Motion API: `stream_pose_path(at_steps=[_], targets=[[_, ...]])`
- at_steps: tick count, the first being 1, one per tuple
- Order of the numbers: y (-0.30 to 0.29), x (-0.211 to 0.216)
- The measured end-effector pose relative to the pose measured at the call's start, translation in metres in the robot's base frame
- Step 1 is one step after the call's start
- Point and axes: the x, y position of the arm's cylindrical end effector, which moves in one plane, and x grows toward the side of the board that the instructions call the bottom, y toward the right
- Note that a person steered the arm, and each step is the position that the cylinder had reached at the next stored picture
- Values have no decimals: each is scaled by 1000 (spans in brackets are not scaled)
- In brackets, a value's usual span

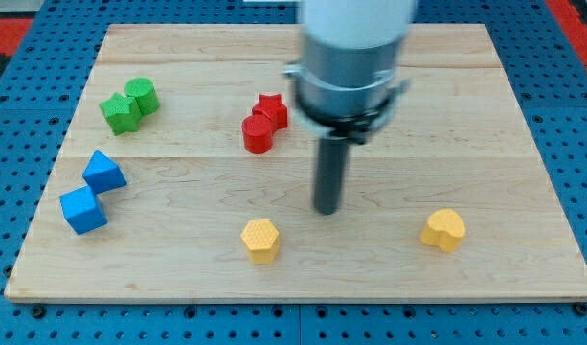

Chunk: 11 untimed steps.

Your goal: Move the blue cube into the blue triangle

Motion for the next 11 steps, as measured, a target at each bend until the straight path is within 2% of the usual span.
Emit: stream_pose_path(at_steps=[1, 2, 3, 5, 8, 9, 10, 11], targets=[[-66, 9], [-88, 15], [-136, 30], [-250, 33], [-261, -72], [-263, -76], [-309, -78], [-297, -112]])
